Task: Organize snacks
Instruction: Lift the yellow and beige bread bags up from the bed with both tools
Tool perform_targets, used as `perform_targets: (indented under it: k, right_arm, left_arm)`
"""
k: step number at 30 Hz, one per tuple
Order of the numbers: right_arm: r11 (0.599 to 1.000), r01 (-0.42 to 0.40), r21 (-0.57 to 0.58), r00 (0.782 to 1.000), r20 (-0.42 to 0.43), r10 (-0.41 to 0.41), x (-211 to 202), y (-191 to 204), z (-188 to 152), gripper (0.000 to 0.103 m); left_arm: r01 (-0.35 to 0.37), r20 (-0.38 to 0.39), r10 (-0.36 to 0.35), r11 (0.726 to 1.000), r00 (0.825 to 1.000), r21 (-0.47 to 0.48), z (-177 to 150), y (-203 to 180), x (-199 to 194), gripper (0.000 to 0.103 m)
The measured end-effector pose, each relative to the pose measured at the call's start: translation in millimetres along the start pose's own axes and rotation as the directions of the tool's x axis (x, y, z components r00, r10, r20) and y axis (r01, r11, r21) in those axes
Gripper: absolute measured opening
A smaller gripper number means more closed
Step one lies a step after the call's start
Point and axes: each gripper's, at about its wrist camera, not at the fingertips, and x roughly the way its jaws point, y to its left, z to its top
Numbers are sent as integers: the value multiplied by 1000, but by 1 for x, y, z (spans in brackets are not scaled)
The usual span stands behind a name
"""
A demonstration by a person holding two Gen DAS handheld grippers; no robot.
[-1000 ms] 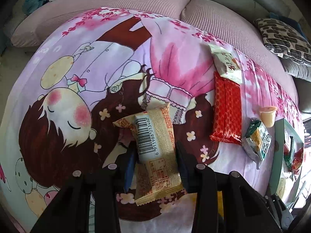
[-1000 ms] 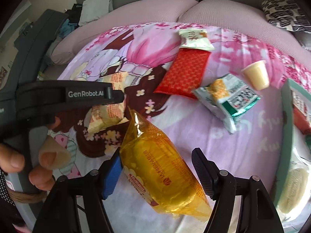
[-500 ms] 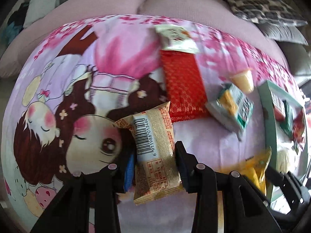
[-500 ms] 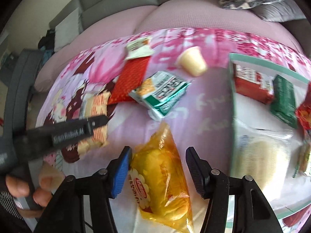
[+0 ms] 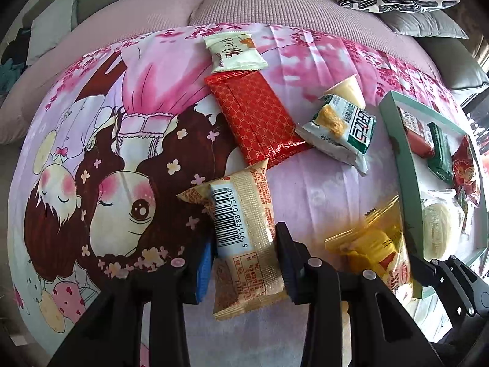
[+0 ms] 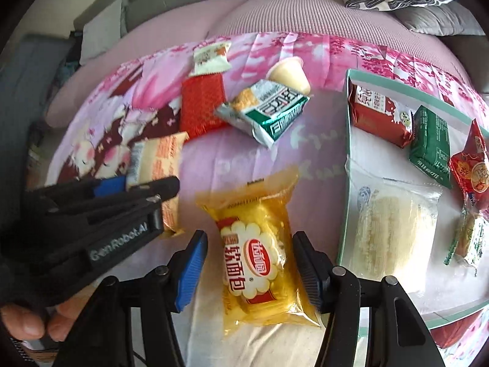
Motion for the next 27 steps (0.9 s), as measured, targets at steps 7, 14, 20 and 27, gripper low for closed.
perform_targets:
  k: [7, 14, 20, 27]
  right_arm:
    - [1000, 1, 0, 1000, 18, -1, -2, -1, -2, 45]
    - [1000, -20, 18, 1000, 15, 20, 0, -4, -1, 44]
    - [1000, -11, 14, 1000, -11, 11, 8, -3, -2, 44]
    - [1000, 13, -4, 1000, -13, -13, 13, 0, -3, 44]
  left_arm:
    - [-20, -15, 20, 1000, 1000, -8, 2, -1, 6, 41]
    - [-38, -32, 38, 999, 999, -14, 4, -2, 20, 43]
    - [-61, -35, 61, 998, 998, -8, 5, -7, 28, 43]
    - [-68, -28, 68, 997, 997, -21, 9, -10, 32, 44]
